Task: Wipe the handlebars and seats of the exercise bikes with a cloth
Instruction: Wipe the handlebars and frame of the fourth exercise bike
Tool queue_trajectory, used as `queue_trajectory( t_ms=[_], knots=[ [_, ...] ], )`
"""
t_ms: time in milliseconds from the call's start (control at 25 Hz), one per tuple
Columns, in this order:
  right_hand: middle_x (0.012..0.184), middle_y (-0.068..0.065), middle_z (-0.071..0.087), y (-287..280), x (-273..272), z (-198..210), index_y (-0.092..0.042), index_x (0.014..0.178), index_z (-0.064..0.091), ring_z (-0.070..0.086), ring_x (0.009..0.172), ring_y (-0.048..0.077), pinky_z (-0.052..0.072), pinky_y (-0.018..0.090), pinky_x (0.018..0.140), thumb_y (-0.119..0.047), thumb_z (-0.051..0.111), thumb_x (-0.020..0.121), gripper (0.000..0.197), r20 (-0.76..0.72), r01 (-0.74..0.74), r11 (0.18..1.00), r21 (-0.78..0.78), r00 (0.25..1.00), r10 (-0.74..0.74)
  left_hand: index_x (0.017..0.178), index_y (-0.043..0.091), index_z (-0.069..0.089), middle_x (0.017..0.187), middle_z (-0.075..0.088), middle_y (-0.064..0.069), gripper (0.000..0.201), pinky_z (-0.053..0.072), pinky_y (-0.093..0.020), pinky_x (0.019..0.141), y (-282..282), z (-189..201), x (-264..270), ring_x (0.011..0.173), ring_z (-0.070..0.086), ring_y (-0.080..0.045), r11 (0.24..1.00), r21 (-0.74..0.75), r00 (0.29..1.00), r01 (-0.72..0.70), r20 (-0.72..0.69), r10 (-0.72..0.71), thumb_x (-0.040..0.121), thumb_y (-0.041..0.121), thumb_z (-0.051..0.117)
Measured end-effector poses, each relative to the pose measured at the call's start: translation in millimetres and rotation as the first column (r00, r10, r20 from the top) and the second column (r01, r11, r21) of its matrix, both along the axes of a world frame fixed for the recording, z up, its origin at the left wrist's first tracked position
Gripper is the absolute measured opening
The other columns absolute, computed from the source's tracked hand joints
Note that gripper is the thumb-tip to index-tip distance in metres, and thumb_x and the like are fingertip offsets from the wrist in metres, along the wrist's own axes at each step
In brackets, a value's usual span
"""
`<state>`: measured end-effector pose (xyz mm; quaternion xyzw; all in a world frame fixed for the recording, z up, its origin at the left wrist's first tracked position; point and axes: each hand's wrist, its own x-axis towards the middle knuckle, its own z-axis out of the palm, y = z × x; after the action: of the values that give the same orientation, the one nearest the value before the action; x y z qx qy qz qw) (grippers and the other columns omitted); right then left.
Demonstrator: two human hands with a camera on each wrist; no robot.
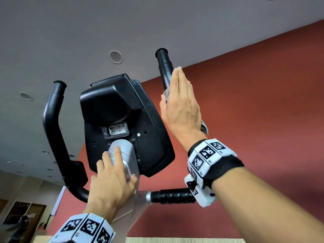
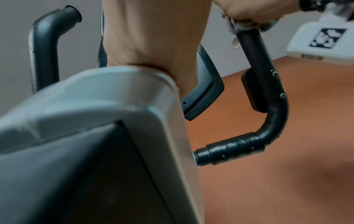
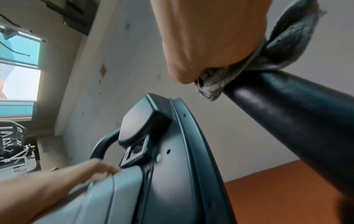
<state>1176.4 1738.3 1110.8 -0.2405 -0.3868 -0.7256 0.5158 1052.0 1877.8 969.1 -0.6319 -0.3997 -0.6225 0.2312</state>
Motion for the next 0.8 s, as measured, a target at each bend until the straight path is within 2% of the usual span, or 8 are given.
queue_trajectory(
  t_ms=[120, 240, 320, 440, 600, 680, 800],
  knots=[
    [0.155, 0.027, 0.042, -4.8, -4.2, 6.6, 0.01, 0.151, 0.035, 0.048, 0.139, 0.035, 0.045, 0.042, 0.113, -0.015, 0.06, 0.097, 0.065, 0.056, -0.033, 0.999, -0.025, 0.998, 0.035, 0.159, 0.019, -0.002, 0.156, 0.016, -0.012, 0.094, 0.049, -0.043, 0.097, 0.2, 0.2, -2.2, 0.138, 0.029, -0.029, 0.999, -0.006, 0.999, 0.036, 0.01, -0.036, 0.092, 0.054, 0.055],
    [0.16, 0.025, 0.035, 7.2, 25.4, -20.5, 0.008, 0.155, 0.027, 0.042, 0.144, 0.034, 0.044, 0.045, 0.114, -0.019, 0.062, 0.099, 0.071, 0.043, -0.108, 0.992, -0.064, 0.993, 0.111, 0.159, 0.019, -0.001, 0.156, 0.017, -0.012, 0.096, 0.049, -0.044, 0.098, 0.1, 0.9, -1.9, 0.138, 0.031, -0.03, 0.999, -0.015, 0.999, 0.048, 0.01, -0.048, 0.092, 0.054, 0.057],
    [0.162, 0.025, 0.03, 15.9, 40.1, -38.7, 0.007, 0.156, 0.023, 0.036, 0.148, 0.033, 0.039, 0.047, 0.118, -0.02, 0.062, 0.099, 0.074, 0.0, -0.09, 0.993, -0.073, 0.996, 0.09, 0.159, 0.018, -0.002, 0.157, 0.017, -0.013, 0.096, 0.05, -0.044, 0.098, 0.3, -1.6, -1.8, 0.137, 0.032, -0.03, 0.999, -0.006, 0.999, 0.04, 0.005, -0.04, 0.092, 0.053, 0.056],
    [0.163, 0.026, 0.026, 9.4, 27.0, -26.7, 0.008, 0.156, 0.023, 0.032, 0.151, 0.033, 0.028, 0.043, 0.124, -0.02, 0.064, 0.098, 0.076, -0.022, -0.068, 0.995, -0.075, 0.998, 0.067, 0.159, 0.019, -0.004, 0.157, 0.016, -0.013, 0.096, 0.051, -0.043, 0.097, 1.9, -1.3, -4.7, 0.137, 0.031, -0.029, 0.998, 0.0, 0.998, 0.056, 0.003, -0.056, 0.092, 0.054, 0.055],
    [0.16, 0.028, 0.031, -3.3, 11.5, -6.6, 0.011, 0.154, 0.024, 0.039, 0.146, 0.036, 0.041, 0.046, 0.116, -0.029, 0.059, 0.1, 0.076, 0.047, -0.129, 0.989, -0.066, 0.99, 0.132, 0.16, 0.019, 0.001, 0.154, 0.019, -0.013, 0.097, 0.05, -0.045, 0.096, 3.3, -1.2, -3.2, 0.136, 0.031, -0.03, 0.997, 0.017, 0.997, 0.075, 0.007, -0.075, 0.089, 0.053, 0.059],
    [0.162, 0.027, 0.029, 6.0, 31.2, -19.4, 0.01, 0.156, 0.017, 0.038, 0.147, 0.034, 0.043, 0.045, 0.114, -0.033, 0.055, 0.102, 0.079, 0.058, -0.111, 0.991, -0.079, 0.992, 0.116, 0.16, 0.018, 0.001, 0.155, 0.019, -0.014, 0.097, 0.05, -0.045, 0.097, 4.3, -0.6, -3.4, 0.137, 0.031, -0.031, 0.997, 0.012, 0.997, 0.072, 0.01, -0.072, 0.089, 0.053, 0.059],
    [0.165, 0.025, 0.023, 25.1, 59.8, -49.2, 0.007, 0.158, 0.01, 0.033, 0.15, 0.032, 0.04, 0.045, 0.117, -0.034, 0.054, 0.103, 0.082, -0.02, -0.101, 0.989, -0.109, 0.995, 0.099, 0.16, 0.018, -0.002, 0.157, 0.017, -0.014, 0.099, 0.049, -0.044, 0.098, 3.8, -2.7, -2.5, 0.138, 0.03, -0.031, 0.998, 0.004, 0.998, 0.068, 0.008, -0.068, 0.09, 0.055, 0.057]
  ],
)
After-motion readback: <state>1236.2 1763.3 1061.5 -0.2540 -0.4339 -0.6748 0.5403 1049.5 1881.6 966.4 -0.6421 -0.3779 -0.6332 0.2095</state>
